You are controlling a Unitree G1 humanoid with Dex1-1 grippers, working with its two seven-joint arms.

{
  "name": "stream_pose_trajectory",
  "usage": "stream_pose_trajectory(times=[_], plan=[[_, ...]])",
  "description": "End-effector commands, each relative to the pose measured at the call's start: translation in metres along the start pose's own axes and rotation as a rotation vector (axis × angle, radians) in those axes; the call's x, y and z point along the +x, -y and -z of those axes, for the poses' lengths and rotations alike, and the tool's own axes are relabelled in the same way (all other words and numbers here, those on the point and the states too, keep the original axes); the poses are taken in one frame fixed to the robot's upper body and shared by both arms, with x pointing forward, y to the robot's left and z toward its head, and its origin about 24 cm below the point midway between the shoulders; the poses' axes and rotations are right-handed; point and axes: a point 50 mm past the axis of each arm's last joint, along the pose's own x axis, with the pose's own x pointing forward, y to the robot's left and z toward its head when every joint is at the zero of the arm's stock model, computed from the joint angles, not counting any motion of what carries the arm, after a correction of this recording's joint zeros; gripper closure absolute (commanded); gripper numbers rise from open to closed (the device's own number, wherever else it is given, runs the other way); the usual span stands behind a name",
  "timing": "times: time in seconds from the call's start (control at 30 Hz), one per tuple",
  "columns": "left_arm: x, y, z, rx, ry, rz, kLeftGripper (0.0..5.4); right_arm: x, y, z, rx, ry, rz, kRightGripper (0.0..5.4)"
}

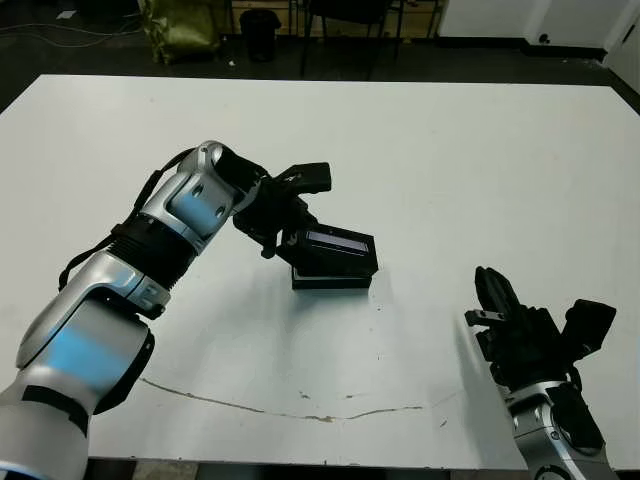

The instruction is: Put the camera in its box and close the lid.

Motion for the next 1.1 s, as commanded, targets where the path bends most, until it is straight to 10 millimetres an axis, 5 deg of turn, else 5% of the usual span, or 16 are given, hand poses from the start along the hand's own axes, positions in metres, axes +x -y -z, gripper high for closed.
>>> stream_pose_trajectory(times=[0.03, 1.1], plan=[[0.01, 0.003, 0.006, -0.034, -0.017, 0.021, 2.77, -0.003, 0.004, 0.004, -0.022, -0.028, 0.02, 5.4], [-0.003, -0.004, -0.014, -0.045, 0.138, -0.085, 2.77, -0.006, 0.001, 0.007, -0.04, -0.034, 0.038, 5.4]])
